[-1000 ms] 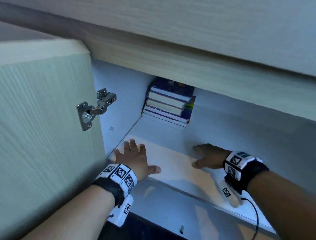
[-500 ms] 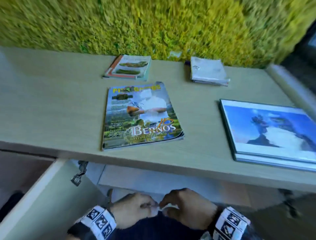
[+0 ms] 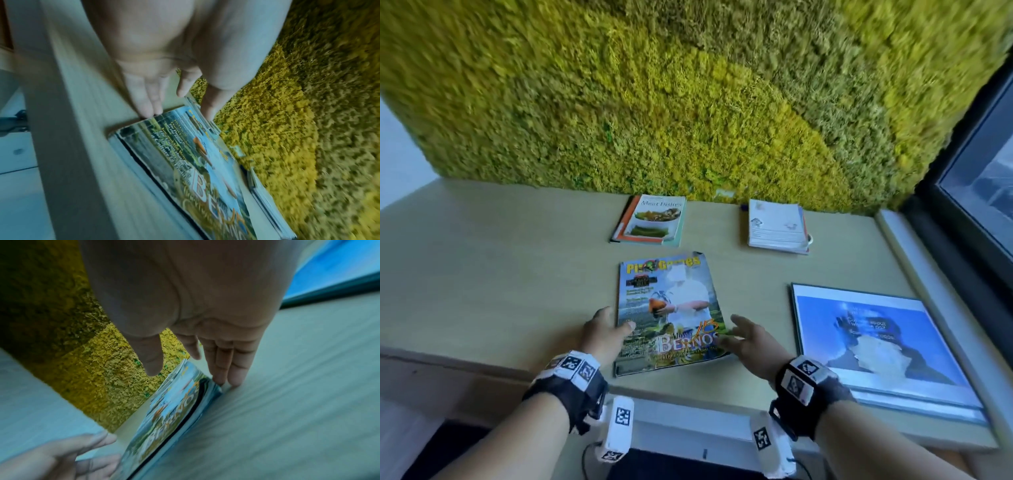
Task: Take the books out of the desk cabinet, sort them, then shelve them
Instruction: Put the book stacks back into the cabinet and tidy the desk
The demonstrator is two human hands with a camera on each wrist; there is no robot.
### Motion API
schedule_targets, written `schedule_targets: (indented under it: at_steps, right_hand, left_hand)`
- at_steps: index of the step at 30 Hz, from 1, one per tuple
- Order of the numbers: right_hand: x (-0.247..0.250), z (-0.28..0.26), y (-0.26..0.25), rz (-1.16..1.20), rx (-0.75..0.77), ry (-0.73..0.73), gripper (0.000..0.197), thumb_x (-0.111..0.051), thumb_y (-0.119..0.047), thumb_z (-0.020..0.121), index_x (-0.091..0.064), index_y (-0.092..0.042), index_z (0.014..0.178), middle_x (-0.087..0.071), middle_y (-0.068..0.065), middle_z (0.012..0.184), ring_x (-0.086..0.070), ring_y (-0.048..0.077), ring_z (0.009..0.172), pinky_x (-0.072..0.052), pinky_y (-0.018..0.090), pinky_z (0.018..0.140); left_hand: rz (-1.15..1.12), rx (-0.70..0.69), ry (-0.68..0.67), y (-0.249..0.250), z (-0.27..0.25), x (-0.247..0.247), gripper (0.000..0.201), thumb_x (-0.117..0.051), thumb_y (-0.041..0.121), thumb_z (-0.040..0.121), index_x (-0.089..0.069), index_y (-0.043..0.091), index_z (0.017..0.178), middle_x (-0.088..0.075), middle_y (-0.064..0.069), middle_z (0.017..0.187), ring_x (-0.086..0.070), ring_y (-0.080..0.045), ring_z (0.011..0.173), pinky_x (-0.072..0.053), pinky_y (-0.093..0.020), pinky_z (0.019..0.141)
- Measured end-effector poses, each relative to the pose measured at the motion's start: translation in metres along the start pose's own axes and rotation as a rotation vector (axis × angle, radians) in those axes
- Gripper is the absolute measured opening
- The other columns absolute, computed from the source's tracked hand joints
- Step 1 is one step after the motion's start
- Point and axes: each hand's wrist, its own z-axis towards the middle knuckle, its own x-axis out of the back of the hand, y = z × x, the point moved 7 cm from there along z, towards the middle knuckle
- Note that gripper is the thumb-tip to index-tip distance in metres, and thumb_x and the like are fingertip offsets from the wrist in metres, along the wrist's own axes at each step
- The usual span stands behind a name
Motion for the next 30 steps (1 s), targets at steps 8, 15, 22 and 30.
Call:
schedule_targets:
  at_steps: [8,15,22,30]
  right_hand:
    - [-0.005,0.016,0.001,-0.209,-0.197,0.004,0.071,-0.073,-0.059,0.082,-0.048,-0.021,0.137,-0.069,0.002,0.091,-0.062,0.016,0.071,-0.049,0.028,0.063]
    - [0.013,0.097,-0.081,-0.224,-0.077,0.108,0.06,-0.067,-0.048,0.087,-0.059,-0.016,0.137,-0.077,0.006,0.099,-0.071,0.028,0.099,-0.057,0.043,0.09]
    - [0.001,0.216,-0.132,0.188,-0.003,0.079,0.074,-0.07,-0.037,0.095,-0.038,-0.01,0.155,-0.049,0.015,0.155,-0.053,0.031,0.137,-0.045,0.051,0.112]
    - [-0.006,0.282,-0.124,0.384,-0.14,0.052,0.06,-0.075,-0.048,0.079,-0.05,-0.02,0.126,-0.064,0.005,0.093,-0.064,0.023,0.077,-0.054,0.035,0.065]
  left_hand:
    - [-0.047,-0.004,-0.235,-0.019,0.036,-0.001,0.082,-0.069,0.053,0.081,-0.039,0.021,0.149,-0.061,-0.01,0.137,-0.064,-0.034,0.118,-0.056,-0.045,0.094]
    - [0.032,-0.134,-0.143,0.044,0.142,0.044,0.061,-0.065,0.042,0.093,-0.049,0.017,0.145,-0.056,-0.008,0.147,-0.058,-0.029,0.126,-0.047,-0.032,0.098]
    - [0.038,-0.12,-0.057,0.089,0.248,0.053,0.071,-0.062,0.045,0.094,-0.044,-0.008,0.137,-0.054,-0.033,0.136,-0.061,-0.04,0.102,-0.05,-0.044,0.075]
    - [-0.073,0.058,-0.034,0.074,0.291,0.037,0.052,-0.061,0.063,0.067,-0.052,0.012,0.074,-0.049,-0.009,0.074,-0.06,-0.037,0.082,-0.038,-0.035,0.068]
